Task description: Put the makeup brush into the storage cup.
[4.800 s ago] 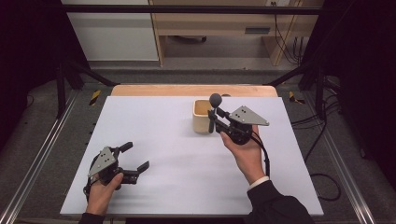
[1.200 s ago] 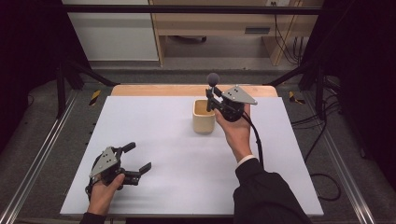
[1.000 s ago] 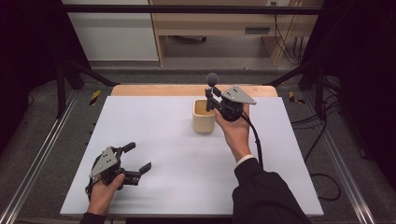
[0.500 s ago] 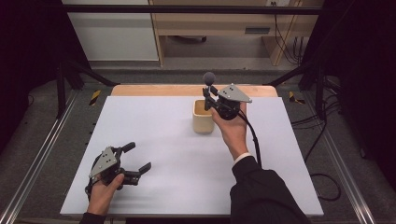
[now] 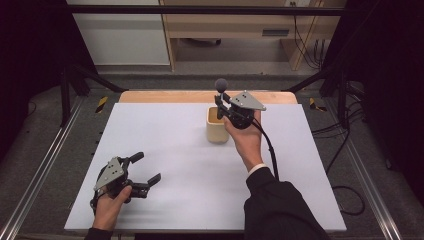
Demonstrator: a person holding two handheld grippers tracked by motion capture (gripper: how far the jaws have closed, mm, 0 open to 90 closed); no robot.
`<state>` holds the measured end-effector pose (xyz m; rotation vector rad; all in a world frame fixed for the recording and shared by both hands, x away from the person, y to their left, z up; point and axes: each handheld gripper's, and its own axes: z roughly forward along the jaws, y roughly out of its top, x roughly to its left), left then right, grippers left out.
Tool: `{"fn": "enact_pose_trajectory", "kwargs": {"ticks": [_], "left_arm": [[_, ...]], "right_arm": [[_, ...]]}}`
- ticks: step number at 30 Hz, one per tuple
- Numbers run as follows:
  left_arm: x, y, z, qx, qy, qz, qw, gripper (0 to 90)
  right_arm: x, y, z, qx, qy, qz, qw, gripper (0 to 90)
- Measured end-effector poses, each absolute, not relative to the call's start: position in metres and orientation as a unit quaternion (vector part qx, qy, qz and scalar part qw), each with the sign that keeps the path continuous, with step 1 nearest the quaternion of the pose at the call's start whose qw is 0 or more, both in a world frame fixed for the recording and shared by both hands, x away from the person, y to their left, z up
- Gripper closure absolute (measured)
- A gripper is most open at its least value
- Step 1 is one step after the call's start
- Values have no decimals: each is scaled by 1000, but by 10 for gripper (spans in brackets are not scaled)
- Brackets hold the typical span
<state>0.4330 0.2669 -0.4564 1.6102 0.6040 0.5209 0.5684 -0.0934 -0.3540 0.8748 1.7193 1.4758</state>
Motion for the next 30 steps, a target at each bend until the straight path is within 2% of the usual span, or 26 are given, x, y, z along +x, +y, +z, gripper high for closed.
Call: {"fn": "enact_pose_trajectory", "kwargs": {"ticks": [30], "left_arm": [[432,267,-456,703,261,233,620,10]], "right_arm": [[574,-93,-370,348,666,562,345,709]]}}
